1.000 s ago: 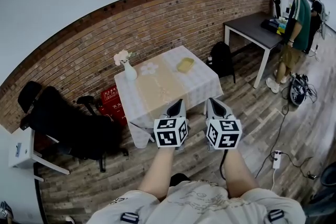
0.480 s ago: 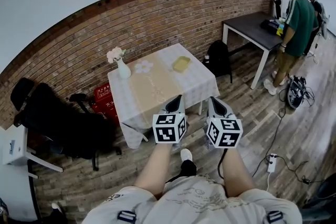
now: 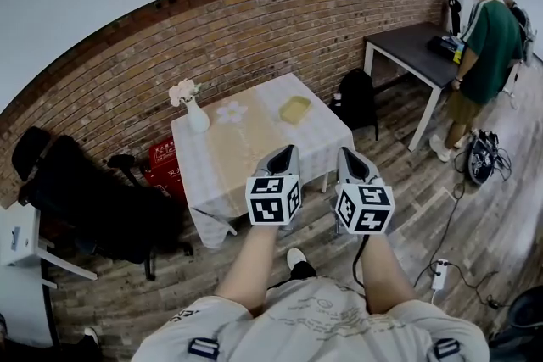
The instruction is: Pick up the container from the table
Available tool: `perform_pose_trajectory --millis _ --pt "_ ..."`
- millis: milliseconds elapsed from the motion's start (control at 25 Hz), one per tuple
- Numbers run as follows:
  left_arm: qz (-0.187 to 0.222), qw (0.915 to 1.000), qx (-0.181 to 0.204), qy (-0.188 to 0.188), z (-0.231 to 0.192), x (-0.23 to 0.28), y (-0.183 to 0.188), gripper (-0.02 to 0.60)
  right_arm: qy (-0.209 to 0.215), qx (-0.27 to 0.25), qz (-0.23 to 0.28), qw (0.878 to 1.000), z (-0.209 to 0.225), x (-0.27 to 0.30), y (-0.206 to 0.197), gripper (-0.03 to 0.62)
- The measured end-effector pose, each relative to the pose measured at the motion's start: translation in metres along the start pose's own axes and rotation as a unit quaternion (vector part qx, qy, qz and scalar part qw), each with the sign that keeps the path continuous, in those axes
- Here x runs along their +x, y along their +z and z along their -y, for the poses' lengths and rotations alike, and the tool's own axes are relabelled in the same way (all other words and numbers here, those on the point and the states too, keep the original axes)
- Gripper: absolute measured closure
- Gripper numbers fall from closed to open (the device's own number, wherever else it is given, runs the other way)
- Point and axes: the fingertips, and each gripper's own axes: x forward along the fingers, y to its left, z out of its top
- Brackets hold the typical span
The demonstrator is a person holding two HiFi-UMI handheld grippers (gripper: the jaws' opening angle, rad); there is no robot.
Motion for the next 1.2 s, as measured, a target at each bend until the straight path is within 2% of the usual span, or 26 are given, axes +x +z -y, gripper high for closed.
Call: perform_pose_trajectory --millis 440,720,1200 --pt "-0.018 0.9998 0.0 0.003 -0.03 0.071 0.003 0.577 -0.008 -0.011 -0.009 1.0 0.026 0.072 0.004 0.603" --pt "-0.036 0.9991 -0.008 0.021 -0.067 0.11 -0.004 0.577 0.006 -0.012 -0.028 1.0 0.027 0.126 -0.005 0.603" --pt "-0.034 0.999 -0.015 0.026 -0.13 0.194 0.014 0.577 0.018 -0.026 -0.04 0.999 0.037 0.236 0.003 0.603"
